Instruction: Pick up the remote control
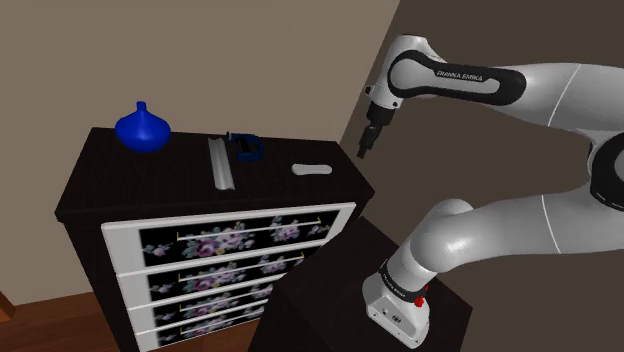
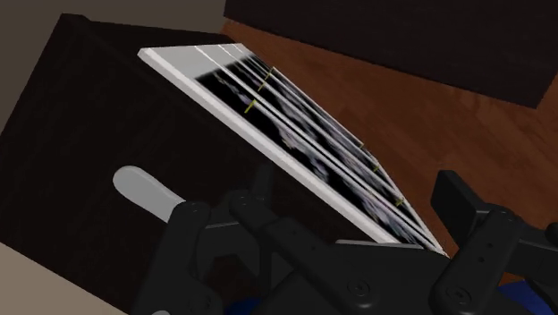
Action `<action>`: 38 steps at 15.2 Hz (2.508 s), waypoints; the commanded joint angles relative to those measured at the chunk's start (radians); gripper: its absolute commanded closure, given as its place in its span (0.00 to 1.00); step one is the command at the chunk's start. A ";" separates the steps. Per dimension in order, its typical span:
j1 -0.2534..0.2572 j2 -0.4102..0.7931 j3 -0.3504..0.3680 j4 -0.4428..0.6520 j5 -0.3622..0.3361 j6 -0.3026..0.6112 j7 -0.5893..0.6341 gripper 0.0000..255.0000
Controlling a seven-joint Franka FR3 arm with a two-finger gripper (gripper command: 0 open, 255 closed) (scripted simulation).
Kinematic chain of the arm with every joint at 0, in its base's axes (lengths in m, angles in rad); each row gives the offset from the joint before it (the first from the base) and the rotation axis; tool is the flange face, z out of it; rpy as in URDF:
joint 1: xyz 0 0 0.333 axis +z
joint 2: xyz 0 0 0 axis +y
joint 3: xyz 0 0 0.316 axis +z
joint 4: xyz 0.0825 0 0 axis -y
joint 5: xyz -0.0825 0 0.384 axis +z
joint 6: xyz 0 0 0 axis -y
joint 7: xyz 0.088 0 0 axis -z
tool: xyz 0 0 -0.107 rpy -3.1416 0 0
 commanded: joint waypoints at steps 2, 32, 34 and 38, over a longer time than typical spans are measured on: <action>0.006 0.073 -0.062 -0.012 -0.033 0.099 -0.104 0.00; -0.112 1.291 -0.139 0.672 0.466 0.637 -1.255 0.00; -0.124 1.323 -0.126 0.699 0.473 0.644 -1.269 0.00; -0.135 1.363 -0.111 0.706 0.490 0.676 -1.279 0.00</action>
